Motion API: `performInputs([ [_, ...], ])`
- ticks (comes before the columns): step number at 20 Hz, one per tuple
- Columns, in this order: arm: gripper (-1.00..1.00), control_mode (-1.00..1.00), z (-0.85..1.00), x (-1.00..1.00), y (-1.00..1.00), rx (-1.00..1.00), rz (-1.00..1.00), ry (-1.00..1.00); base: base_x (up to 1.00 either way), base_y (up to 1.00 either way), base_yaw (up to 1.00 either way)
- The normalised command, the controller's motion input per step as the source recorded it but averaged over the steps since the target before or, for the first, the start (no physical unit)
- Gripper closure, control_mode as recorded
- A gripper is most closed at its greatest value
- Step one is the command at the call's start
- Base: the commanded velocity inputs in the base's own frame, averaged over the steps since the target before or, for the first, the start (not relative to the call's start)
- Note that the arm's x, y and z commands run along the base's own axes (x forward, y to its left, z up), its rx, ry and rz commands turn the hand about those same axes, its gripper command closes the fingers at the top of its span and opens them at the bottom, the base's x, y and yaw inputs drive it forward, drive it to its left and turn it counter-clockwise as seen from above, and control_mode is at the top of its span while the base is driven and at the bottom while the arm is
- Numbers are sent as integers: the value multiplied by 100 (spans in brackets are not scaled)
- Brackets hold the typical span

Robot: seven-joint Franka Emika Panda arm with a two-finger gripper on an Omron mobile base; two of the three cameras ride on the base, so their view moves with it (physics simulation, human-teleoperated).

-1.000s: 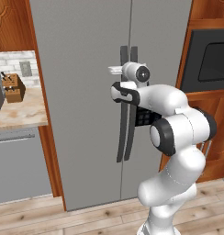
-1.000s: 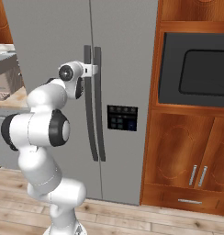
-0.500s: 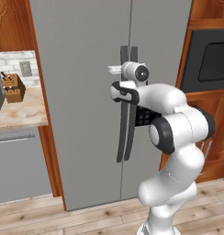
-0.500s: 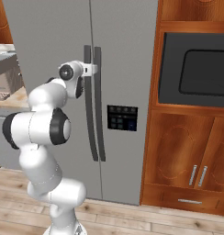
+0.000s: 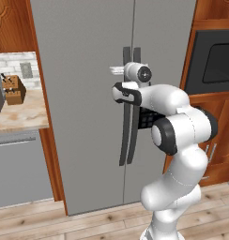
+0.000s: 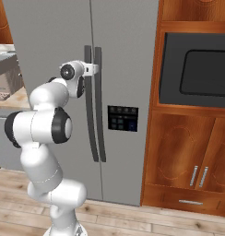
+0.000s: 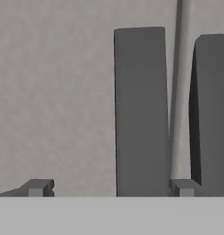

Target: Retrieve the chicken drumstick from the fridge and place it on the saucepan with marinade on the stove.

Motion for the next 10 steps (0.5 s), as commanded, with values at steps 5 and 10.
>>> performInputs([
  [5,-100,-100,0,0,-2,0,0,0,0,0,0],
  [10,-100,-100,0,0,0,0,0,0,0,0,0],
])
